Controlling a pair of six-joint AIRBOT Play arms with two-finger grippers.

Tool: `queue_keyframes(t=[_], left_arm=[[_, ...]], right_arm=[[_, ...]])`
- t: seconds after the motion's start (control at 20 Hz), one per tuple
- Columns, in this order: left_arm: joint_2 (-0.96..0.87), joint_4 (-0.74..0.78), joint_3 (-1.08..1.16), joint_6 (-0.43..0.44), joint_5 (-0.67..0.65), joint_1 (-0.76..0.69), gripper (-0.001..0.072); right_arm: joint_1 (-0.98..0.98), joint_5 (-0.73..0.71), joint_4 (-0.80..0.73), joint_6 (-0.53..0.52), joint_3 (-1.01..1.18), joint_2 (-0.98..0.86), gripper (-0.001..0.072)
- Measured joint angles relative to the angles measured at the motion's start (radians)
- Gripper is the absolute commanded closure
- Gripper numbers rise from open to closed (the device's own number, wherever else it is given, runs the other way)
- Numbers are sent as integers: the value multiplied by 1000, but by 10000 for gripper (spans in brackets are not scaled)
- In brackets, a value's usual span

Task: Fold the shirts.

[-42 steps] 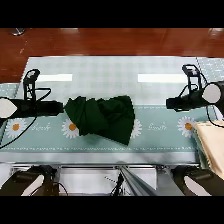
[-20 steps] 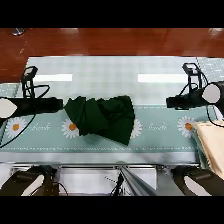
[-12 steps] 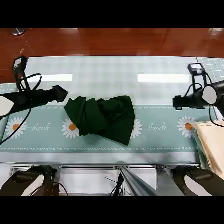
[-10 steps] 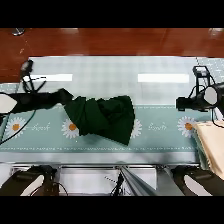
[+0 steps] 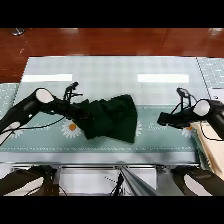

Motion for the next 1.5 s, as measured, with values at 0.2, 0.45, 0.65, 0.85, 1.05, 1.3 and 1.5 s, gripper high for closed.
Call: queue_keyframes(t=[0.2,0.45,0.65,0.85,1.05,1.3,1.5], left_arm=[[-45,-12,64,31,-3,-4,683],[-58,-18,96,43,-8,-2,683],[-60,-19,101,45,-11,-2,683],[-60,-19,103,45,-10,-2,683],[-60,-19,103,44,-6,-2,683],[-60,-24,105,44,24,-2,683],[-22,-29,184,45,23,16,683]], right_arm=[[138,-16,119,-68,-34,0,96],[266,-60,195,-70,-45,-20,96],[291,-85,269,-111,-47,-83,97],[299,-136,386,-169,-46,-154,97],[304,-200,513,-220,-45,-212,318],[328,-279,613,-304,-23,-249,688],[266,-225,548,-318,161,-222,689]])
